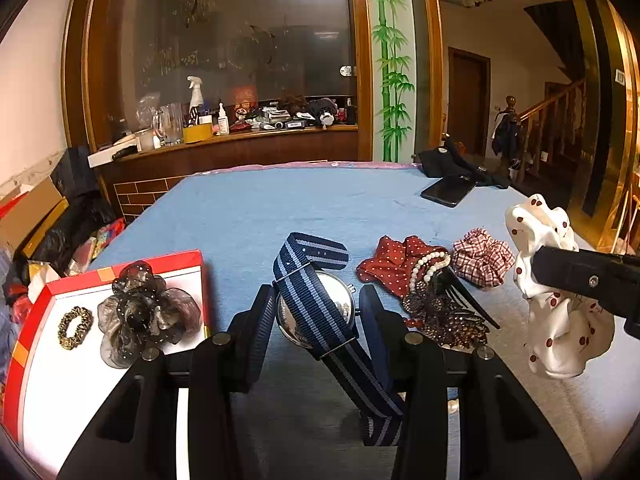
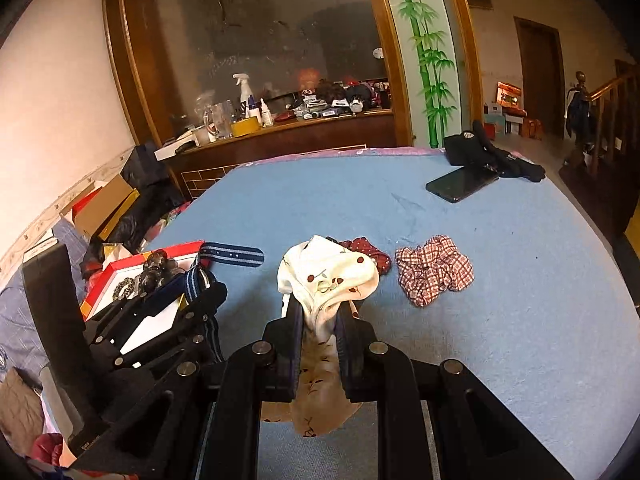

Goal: Organize jewelry

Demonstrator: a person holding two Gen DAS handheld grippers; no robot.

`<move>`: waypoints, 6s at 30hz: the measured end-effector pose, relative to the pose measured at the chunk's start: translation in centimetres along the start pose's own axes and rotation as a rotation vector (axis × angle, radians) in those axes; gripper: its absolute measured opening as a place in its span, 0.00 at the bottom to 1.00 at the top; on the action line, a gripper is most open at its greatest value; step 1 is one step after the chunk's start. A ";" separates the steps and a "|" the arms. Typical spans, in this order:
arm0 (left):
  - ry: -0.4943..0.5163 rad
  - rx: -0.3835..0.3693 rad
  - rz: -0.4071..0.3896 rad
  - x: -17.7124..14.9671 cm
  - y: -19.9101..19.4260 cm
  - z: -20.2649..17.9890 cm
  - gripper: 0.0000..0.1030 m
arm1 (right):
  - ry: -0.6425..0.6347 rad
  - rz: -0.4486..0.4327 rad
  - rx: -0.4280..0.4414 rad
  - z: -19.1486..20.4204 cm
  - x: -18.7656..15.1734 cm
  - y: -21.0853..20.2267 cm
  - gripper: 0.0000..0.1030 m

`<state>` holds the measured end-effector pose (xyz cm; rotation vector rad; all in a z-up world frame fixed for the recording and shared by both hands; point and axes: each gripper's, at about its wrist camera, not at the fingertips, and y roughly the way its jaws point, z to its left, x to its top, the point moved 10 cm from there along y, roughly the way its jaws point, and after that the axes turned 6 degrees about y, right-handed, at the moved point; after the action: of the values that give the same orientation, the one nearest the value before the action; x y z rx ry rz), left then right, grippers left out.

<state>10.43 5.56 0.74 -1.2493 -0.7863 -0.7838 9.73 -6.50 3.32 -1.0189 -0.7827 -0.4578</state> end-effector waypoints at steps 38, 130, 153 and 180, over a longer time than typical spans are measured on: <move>0.165 0.219 -0.229 2.6 -9.1 -0.1 0.37 | -0.017 -0.087 0.001 0.2 0.2 -1.3 0.16; -0.014 -0.134 0.053 0.7 -7.1 1.1 0.12 | 0.020 -0.060 0.079 0.2 -0.2 -1.5 0.16; -0.222 0.018 0.051 -2.5 -9.1 15.7 0.12 | -0.024 0.102 0.268 12.3 -3.6 2.2 0.16; -0.408 0.094 0.217 -10.5 -4.7 24.5 0.12 | -0.164 0.357 0.206 22.1 -10.2 14.0 0.20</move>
<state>-0.96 29.86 -2.40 -1.4017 -0.9822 -0.3131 4.47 19.48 -5.98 -0.9842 -0.7555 0.0137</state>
